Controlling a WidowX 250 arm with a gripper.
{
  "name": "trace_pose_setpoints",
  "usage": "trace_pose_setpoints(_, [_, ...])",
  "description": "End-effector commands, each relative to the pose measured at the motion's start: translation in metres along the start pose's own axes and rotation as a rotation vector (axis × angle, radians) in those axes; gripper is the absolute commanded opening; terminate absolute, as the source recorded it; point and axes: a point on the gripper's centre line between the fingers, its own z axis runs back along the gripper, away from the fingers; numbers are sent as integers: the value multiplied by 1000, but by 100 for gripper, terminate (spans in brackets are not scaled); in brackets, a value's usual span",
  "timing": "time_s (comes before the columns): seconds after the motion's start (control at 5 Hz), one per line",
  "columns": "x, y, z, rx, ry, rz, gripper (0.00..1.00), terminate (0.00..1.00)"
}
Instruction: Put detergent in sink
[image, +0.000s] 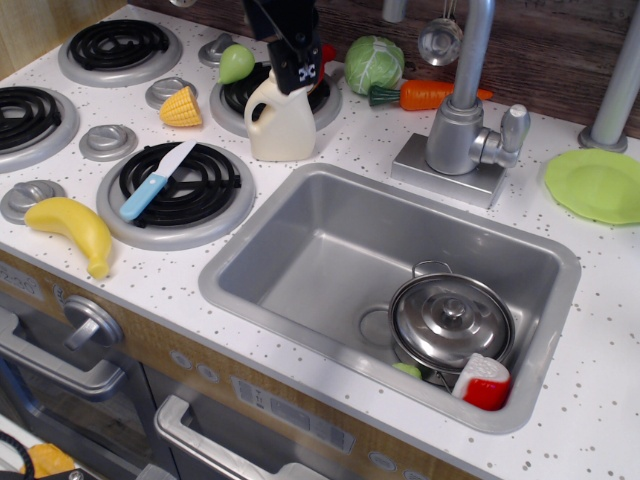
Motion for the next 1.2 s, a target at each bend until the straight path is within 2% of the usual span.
trace_pose_setpoints(0.0, [9, 47, -18, 3, -62, -111, 100, 0])
trace_pose_setpoints(0.4, [14, 67, -56, -65, -140, -187, 100, 0])
trace_pose_setpoints(0.8, [-1, 72, -91, -143, -177, -173, 100, 0])
trace_pose_setpoints(1.0, [-6, 70, -97, -168, -168, -125, 100, 0])
